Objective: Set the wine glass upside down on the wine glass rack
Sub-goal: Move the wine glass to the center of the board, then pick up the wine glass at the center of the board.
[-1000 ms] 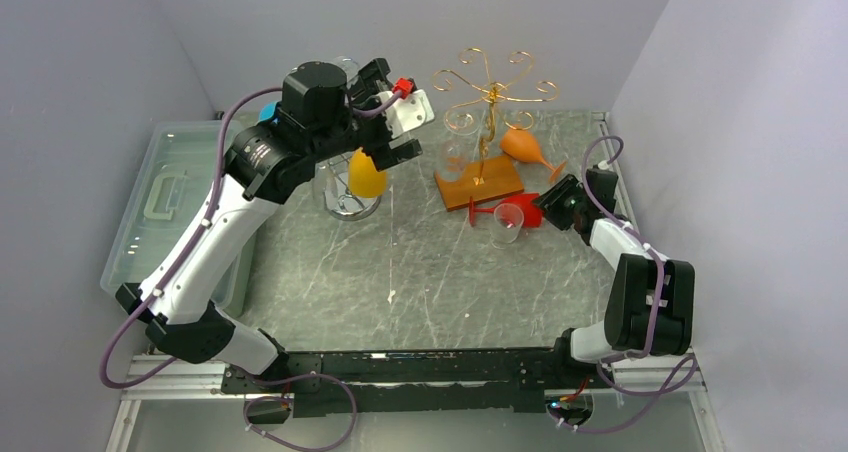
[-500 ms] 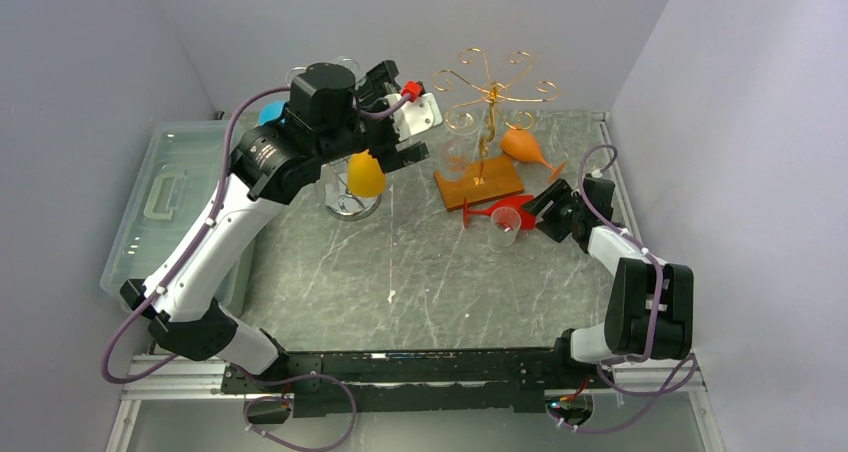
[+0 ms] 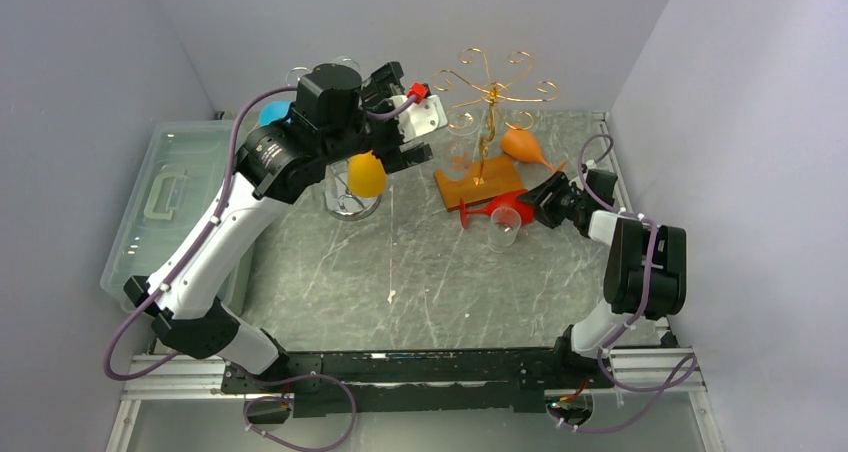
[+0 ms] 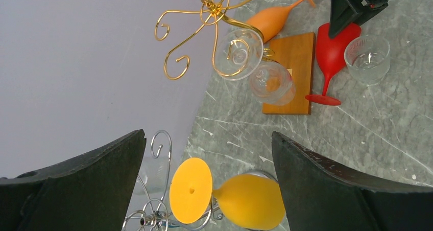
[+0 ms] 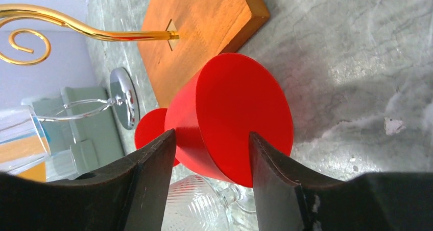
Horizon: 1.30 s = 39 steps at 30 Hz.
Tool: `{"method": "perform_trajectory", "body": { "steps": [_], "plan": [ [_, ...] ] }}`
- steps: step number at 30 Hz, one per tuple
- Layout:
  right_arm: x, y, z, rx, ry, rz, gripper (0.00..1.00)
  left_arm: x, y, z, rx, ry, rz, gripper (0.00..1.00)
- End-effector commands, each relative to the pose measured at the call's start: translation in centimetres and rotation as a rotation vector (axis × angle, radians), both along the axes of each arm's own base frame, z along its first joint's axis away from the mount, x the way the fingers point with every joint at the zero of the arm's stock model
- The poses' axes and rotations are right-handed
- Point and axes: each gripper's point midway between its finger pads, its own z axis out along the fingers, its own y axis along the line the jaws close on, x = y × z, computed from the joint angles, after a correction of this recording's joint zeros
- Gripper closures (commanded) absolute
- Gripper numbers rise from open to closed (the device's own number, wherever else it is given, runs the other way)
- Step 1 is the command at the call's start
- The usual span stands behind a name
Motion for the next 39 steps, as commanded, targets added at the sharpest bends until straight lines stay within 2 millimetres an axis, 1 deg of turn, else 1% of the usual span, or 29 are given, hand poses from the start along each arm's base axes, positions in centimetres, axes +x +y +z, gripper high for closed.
{"method": "perform_trajectory", "body": {
  "steps": [1,4,9,11,14,17,20,21,22,24,27,30,31,34,39],
  "plan": [
    [1.0,-0.4,0.2,-0.028,-0.033,0.041,0.44,-0.2,0.1,1.8,-0.027,-0.045,0.002,0.01],
    [1.3,-0.7,0.1,-0.044,-0.040,0.050,0.43,-0.2,0.1,1.8,-0.028,-0.046,0.004,0.01],
    [1.6,-0.4,0.0,-0.017,-0.051,0.078,0.44,-0.3,0.1,1.8,-0.028,-0.050,0.004,0.01],
    [1.6,-0.1,0.0,0.002,-0.051,0.085,0.52,-0.3,0.1,1.9,-0.027,-0.052,0.004,0.00],
    [1.1,0.0,0.2,0.006,-0.058,0.082,0.64,-0.3,0.2,1.9,-0.028,-0.056,0.007,0.00],
    [0.3,-0.1,0.7,-0.008,-0.061,0.064,0.73,-0.5,0.2,2.0,-0.028,-0.057,0.003,0.01],
    [-0.5,-0.1,2.0,-0.015,-0.085,0.038,0.93,-0.6,0.2,2.1,-0.031,-0.058,-0.001,0.01],
    [-0.6,-0.2,2.8,-0.025,-0.102,0.025,0.97,-0.7,0.1,2.1,-0.032,-0.058,-0.004,0.01],
    [-0.8,-0.4,3.6,-0.042,-0.115,0.009,0.98,-0.7,0.1,2.1,-0.031,-0.059,-0.006,0.01],
    [-0.8,-1.2,5.7,-0.094,-0.157,-0.028,1.00,-0.8,0.0,2.2,-0.034,-0.063,-0.010,0.01],
    [-1.0,-1.9,10.0,-0.151,-0.249,-0.078,1.00,-1.0,-0.1,2.2,-0.039,-0.059,-0.013,0.00],
    [-1.8,-2.5,13.7,-0.184,-0.329,-0.138,1.00,-1.1,-0.2,2.4,-0.051,-0.054,-0.013,0.01],
    [-2.2,-2.6,15.5,-0.192,-0.378,-0.157,1.00,-1.1,-0.2,2.5,-0.057,-0.050,-0.011,0.01],
    [-3.6,-2.2,18.8,-0.184,-0.446,-0.172,1.00,-1.5,-0.3,2.8,-0.080,-0.027,-0.015,0.01],
    [-6.0,-0.5,24.4,-0.154,-0.596,-0.147,1.00,-2.3,-1.0,2.6,-0.152,0.065,-0.025,0.01]
  ]
}}
